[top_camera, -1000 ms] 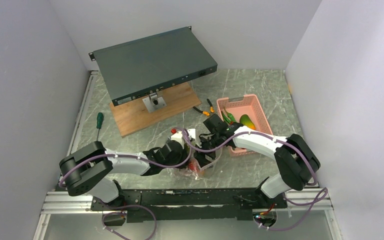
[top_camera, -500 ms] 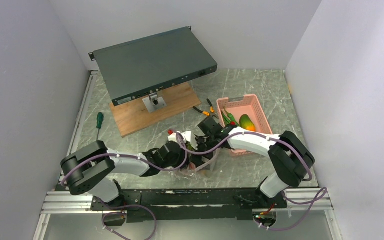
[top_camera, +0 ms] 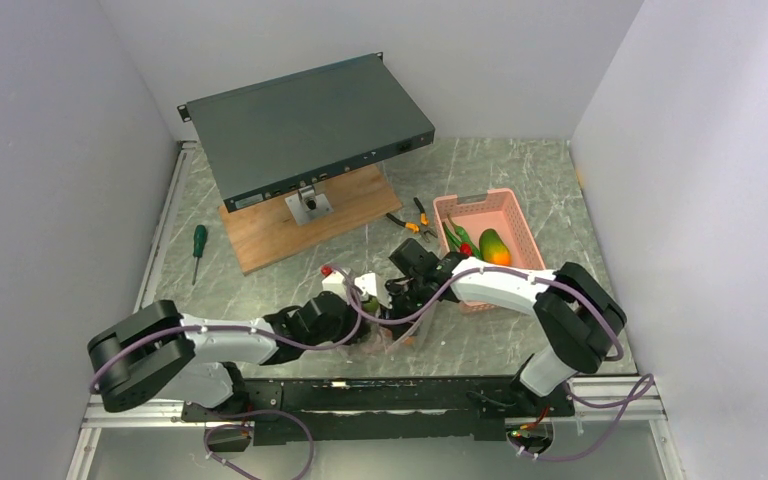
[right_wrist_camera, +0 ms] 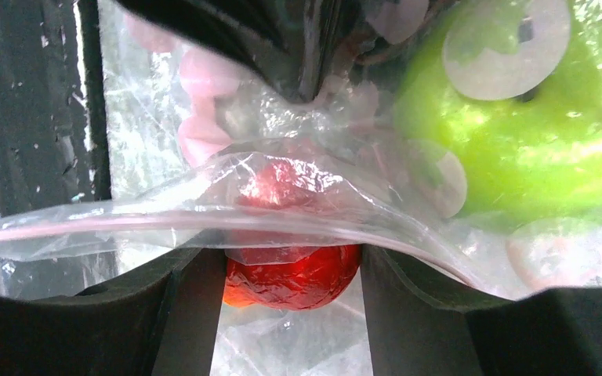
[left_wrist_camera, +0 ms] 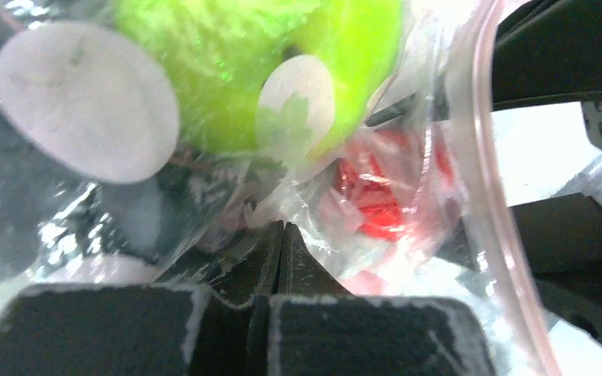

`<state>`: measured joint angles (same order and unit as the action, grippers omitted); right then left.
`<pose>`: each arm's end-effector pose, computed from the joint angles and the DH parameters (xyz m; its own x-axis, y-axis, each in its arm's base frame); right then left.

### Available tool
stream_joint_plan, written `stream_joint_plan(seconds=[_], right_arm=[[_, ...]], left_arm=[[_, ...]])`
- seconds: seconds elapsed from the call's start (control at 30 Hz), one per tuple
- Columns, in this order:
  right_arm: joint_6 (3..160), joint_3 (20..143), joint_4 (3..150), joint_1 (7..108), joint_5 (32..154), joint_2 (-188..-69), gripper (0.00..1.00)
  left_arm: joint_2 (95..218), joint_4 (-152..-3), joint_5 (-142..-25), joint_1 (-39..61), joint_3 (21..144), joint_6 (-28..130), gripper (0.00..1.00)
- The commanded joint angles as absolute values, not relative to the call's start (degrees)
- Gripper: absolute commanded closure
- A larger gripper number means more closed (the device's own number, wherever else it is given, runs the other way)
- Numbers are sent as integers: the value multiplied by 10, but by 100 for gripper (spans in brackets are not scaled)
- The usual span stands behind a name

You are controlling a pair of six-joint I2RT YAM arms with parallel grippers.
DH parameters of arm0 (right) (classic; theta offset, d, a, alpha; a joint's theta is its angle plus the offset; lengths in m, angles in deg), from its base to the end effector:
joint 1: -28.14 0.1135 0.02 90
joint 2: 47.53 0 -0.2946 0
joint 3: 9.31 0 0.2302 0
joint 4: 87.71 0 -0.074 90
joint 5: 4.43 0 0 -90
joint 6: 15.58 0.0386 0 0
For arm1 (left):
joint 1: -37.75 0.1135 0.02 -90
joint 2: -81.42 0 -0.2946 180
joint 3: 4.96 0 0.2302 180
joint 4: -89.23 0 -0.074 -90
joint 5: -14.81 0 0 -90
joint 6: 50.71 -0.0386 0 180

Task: Open the zip-top bag and remove the fake food
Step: Pick up the fake fruit from the zipper food storage bag.

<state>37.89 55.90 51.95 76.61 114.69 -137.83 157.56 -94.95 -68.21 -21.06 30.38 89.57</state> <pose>0.1681 0.2182 0.2125 -0.0154 -0.8017 -0.5976 -0.9922 -0.0616 0.1081 0.1148 -0.1805 0.1821 -0.8117 -0.1335 -0.5687 0.2727 0.7743 -0.5710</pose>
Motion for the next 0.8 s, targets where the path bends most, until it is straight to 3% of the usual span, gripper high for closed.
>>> stream_joint_plan(seconds=[0.0,0.2,0.4,0.5,0.77], right_arm=[[323,559,467,746,1179,-1341,86],[262,571,394,712,1260,-1319,89],[234,586,359,696,1286,-1319,93],[215,593,335,668,1320,-1297,93],[195,600,303,615,1355,-1259,93]], left_arm=[[1533,-928,-657,-210,276,885,100],[1448,-948,-690,-210,247,849,99],[1304,-902,-706,-218,254,785,73],[1243,-871,-701,-221,247,774,66],[1159,-854,-685,-222,187,809,66]])
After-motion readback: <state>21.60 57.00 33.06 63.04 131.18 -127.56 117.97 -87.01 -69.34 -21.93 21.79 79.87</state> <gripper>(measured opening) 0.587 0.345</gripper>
